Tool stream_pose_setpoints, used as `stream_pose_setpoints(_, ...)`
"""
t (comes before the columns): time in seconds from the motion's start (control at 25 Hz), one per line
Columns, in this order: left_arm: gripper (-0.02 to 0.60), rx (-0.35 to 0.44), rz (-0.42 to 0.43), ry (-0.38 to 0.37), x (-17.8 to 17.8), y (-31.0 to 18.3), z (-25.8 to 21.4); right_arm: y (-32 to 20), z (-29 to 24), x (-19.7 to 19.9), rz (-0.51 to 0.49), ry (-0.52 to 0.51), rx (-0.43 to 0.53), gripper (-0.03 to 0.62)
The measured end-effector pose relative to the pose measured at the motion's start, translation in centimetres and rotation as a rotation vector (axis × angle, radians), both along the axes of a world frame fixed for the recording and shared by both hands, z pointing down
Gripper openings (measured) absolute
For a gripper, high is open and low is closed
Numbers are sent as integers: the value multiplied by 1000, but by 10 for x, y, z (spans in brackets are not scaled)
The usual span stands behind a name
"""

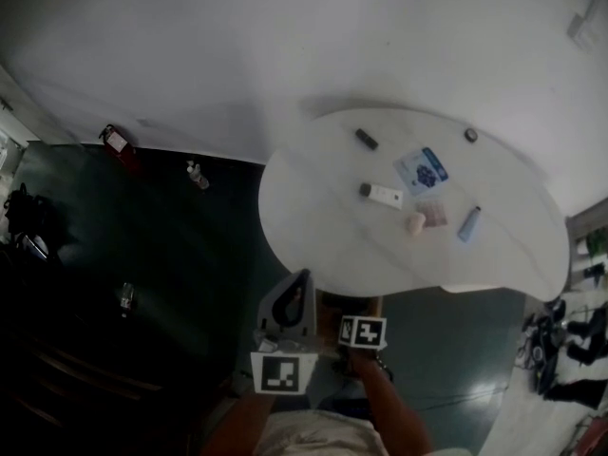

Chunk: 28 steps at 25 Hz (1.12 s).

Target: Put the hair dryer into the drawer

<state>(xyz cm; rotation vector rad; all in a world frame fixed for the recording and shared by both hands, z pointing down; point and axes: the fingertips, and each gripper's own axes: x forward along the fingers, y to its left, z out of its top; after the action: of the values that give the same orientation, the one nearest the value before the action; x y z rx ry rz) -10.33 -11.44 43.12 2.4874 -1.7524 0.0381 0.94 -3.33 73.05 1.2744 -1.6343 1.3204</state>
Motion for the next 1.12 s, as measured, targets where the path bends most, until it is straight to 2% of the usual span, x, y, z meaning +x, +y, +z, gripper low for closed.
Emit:
stream_pose_setpoints(0.24,0,-6,-14,8,-5,0,3,-20,8,4,1,20,57,247)
stream_pose_setpoints(0.52,0,-36,-14,-15,-10,-3,14,-33,14,-2,6,-8,59,247)
stream_pose_setpoints(0.76,0,-54,-7,-25,-10,-2,22,-48,19,-1,66,-34,126,247)
stream_pose_setpoints(1.12,0,-80,-4,-51,-15,-2,37,-69,41,5,98,9,247,247)
